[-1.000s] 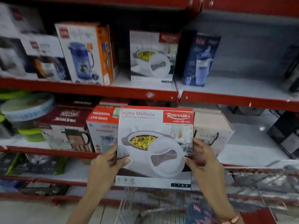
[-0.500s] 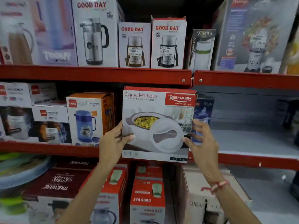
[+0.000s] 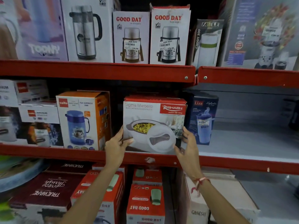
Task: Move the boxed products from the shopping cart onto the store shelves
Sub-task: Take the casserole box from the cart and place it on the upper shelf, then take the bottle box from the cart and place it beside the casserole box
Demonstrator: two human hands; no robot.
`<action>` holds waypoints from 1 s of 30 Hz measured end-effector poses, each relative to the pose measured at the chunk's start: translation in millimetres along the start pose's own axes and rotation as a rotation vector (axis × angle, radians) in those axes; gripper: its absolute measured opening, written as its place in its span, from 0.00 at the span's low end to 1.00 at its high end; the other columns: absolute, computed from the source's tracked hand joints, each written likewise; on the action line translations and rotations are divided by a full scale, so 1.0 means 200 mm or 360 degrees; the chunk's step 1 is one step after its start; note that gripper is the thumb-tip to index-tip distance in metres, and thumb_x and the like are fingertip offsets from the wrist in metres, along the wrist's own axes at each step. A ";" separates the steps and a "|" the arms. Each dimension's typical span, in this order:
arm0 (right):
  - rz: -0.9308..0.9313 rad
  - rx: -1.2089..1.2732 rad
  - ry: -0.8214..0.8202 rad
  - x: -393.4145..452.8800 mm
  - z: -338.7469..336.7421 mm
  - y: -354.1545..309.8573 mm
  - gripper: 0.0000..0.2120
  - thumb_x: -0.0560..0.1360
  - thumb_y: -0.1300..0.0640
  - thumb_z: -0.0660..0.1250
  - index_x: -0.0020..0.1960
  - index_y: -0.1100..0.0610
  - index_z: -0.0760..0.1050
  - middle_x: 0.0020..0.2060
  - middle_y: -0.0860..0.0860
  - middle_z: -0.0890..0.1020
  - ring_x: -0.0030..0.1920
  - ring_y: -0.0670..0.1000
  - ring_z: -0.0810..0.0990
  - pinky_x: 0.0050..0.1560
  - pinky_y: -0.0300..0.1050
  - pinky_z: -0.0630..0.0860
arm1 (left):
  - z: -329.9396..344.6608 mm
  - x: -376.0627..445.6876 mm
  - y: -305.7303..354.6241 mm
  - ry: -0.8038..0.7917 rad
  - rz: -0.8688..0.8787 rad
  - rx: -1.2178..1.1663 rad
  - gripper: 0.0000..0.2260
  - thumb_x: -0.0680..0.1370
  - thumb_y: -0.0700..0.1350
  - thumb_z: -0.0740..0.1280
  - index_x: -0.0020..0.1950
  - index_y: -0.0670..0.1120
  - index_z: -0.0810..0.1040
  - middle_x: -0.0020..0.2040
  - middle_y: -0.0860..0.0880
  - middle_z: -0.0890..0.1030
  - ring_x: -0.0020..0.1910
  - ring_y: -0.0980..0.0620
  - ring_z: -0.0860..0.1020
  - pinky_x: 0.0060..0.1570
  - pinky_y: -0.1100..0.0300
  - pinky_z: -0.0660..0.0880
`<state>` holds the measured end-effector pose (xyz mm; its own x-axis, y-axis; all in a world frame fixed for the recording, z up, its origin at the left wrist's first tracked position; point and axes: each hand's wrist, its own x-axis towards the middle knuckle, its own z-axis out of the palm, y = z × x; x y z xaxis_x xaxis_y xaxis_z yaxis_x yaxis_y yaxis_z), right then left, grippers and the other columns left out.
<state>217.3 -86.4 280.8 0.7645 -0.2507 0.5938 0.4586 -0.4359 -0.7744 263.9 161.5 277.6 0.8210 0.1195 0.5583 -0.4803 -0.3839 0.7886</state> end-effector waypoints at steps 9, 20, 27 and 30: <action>-0.0034 -0.0128 0.0030 -0.12 -0.03 -0.01 0.31 0.73 0.67 0.65 0.71 0.48 0.62 0.61 0.47 0.71 0.61 0.44 0.72 0.62 0.56 0.76 | 0.00 -0.10 0.01 -0.0046 -0.0049 0.0446 0.29 0.76 0.49 0.67 0.74 0.45 0.61 0.66 0.44 0.74 0.65 0.46 0.72 0.64 0.49 0.70; 0.0215 -0.0322 -0.0196 -0.97 -0.25 0.37 0.18 0.75 0.68 0.63 0.63 0.56 0.71 0.58 0.53 0.73 0.54 0.46 0.76 0.55 0.45 0.79 | 0.33 -0.93 -0.11 -0.0392 0.0161 0.0403 0.13 0.78 0.42 0.62 0.62 0.44 0.75 0.60 0.45 0.78 0.61 0.50 0.73 0.62 0.65 0.64; 0.1067 -0.0730 -0.0553 -1.81 -0.48 0.84 0.14 0.76 0.65 0.63 0.62 0.60 0.74 0.57 0.53 0.76 0.33 0.45 0.75 0.35 0.31 0.68 | 0.63 -1.67 -0.35 -0.0902 -0.0157 0.0468 0.13 0.78 0.41 0.61 0.62 0.44 0.75 0.62 0.45 0.76 0.62 0.49 0.73 0.63 0.59 0.69; 0.1562 -0.0797 -0.0655 -2.09 -0.63 1.02 0.18 0.75 0.65 0.65 0.64 0.61 0.72 0.60 0.58 0.76 0.49 0.57 0.79 0.48 0.37 0.77 | 0.73 -1.98 -0.44 -0.1274 -0.0581 0.0408 0.13 0.79 0.42 0.61 0.63 0.44 0.74 0.61 0.45 0.76 0.56 0.47 0.78 0.54 0.60 0.73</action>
<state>-65.6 -178.8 -96.8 0.8218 -0.4099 -0.3958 -0.5674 -0.5253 -0.6341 26.0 13.3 -51.2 0.9230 -0.3603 -0.1352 -0.1444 -0.6499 0.7462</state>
